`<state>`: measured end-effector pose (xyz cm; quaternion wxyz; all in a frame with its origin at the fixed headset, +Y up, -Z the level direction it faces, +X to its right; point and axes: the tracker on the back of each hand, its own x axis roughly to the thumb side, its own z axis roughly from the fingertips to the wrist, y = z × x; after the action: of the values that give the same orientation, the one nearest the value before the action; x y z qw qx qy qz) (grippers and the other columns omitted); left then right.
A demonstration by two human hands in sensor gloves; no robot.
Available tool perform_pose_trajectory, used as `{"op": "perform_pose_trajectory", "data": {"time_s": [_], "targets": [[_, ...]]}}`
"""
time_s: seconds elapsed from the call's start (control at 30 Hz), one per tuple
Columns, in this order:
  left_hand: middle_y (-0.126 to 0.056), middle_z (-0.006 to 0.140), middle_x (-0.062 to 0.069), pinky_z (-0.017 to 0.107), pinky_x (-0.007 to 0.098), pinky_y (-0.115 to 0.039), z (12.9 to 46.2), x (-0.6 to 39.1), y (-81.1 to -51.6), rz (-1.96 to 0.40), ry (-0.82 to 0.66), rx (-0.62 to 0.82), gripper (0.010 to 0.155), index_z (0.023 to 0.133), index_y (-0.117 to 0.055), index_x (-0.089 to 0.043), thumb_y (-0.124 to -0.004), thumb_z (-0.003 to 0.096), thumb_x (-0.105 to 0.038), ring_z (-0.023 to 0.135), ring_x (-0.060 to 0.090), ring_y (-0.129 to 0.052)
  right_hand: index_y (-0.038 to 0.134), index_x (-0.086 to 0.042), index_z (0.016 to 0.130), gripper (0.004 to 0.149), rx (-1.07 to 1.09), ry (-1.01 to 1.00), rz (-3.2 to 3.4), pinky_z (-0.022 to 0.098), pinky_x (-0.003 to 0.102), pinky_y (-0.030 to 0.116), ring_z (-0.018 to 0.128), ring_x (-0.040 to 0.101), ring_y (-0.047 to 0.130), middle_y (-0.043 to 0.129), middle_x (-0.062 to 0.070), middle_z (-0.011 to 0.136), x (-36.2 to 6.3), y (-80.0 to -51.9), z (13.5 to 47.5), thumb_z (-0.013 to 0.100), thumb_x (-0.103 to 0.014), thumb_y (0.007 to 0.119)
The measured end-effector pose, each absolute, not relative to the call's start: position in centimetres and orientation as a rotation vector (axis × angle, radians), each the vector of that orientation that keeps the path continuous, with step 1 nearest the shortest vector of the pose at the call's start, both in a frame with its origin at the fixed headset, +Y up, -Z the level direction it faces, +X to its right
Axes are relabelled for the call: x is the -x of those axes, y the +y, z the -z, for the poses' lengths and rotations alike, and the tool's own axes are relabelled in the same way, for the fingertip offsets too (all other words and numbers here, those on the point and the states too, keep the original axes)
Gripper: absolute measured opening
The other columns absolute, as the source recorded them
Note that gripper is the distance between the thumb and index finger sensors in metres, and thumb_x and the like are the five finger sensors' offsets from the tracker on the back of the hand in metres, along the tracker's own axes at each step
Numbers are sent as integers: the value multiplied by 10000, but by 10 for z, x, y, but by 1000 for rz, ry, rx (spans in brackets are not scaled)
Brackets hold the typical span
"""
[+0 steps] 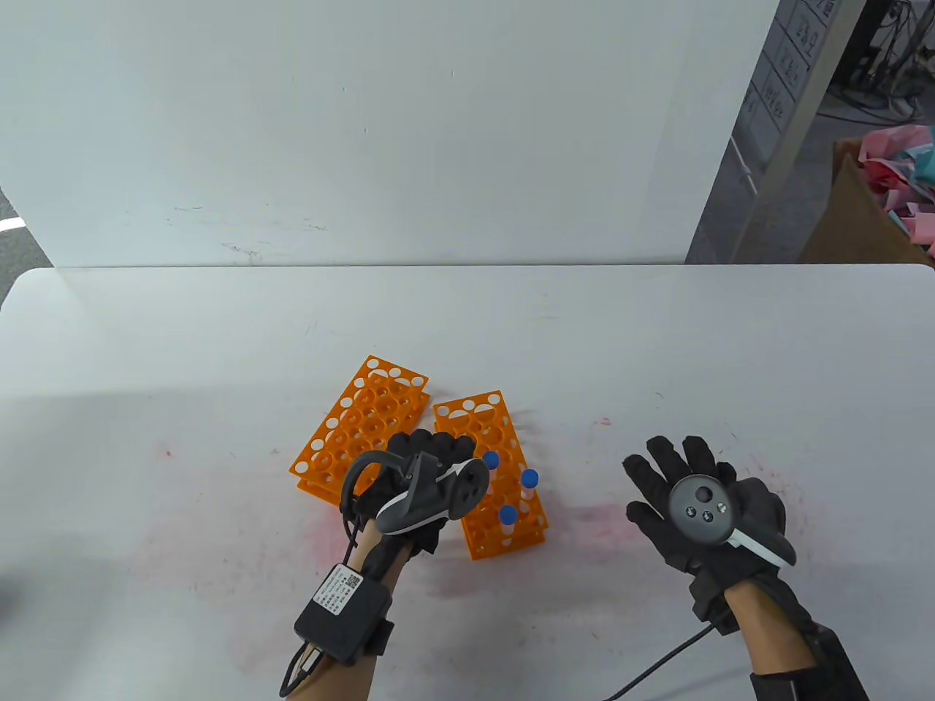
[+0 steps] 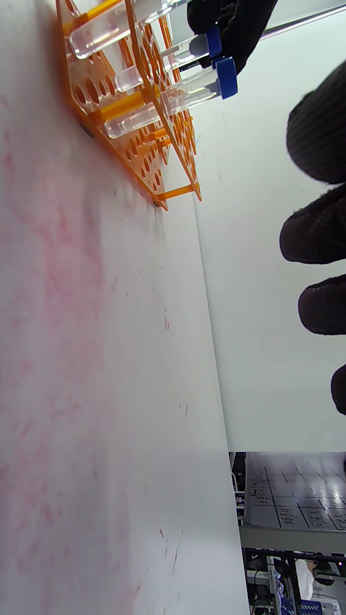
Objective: Transfer 4 test tubes between racks (Left hand only)
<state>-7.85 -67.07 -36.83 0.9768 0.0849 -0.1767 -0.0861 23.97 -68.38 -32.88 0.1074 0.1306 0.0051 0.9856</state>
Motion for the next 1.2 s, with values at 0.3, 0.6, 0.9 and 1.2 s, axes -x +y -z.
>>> {"op": "perform_pose_trajectory", "data": {"time_s": [0.3,0.6,0.9,1.2], "targets": [[-881,946,-28,649,531,-754,369,79,-672,133,-341,-146,587,989,-703,-303,-726,452,-538,836,259,-913,465,-289,1089,617,-393,11,-2886,663,776,328,1028,538,248,329,107,1202,-240,-682,328,534,-532,583],[-885,934,-37,648,530,-755,369,79,-671,120,-340,-145,586,979,-708,-295,-731,445,-536,830,251,-916,474,-287,1087,615,-395,21,-2884,664,776,329,1028,537,252,331,105,1203,-239,-681,328,533,-531,583],[-912,895,-36,643,538,-757,368,94,-642,54,-322,-160,586,943,-751,-281,-744,432,-569,804,260,-930,478,-286,1086,614,-412,34,-2889,664,775,335,1029,536,260,335,107,1202,-238,-683,328,533,-532,582],[-925,881,-29,635,540,-762,367,119,-622,-28,-284,-202,586,933,-767,-275,-743,433,-580,790,268,-938,450,-293,1090,623,-414,-38,-2900,663,775,333,1028,537,253,327,105,1202,-237,-682,326,532,-533,584]]}}
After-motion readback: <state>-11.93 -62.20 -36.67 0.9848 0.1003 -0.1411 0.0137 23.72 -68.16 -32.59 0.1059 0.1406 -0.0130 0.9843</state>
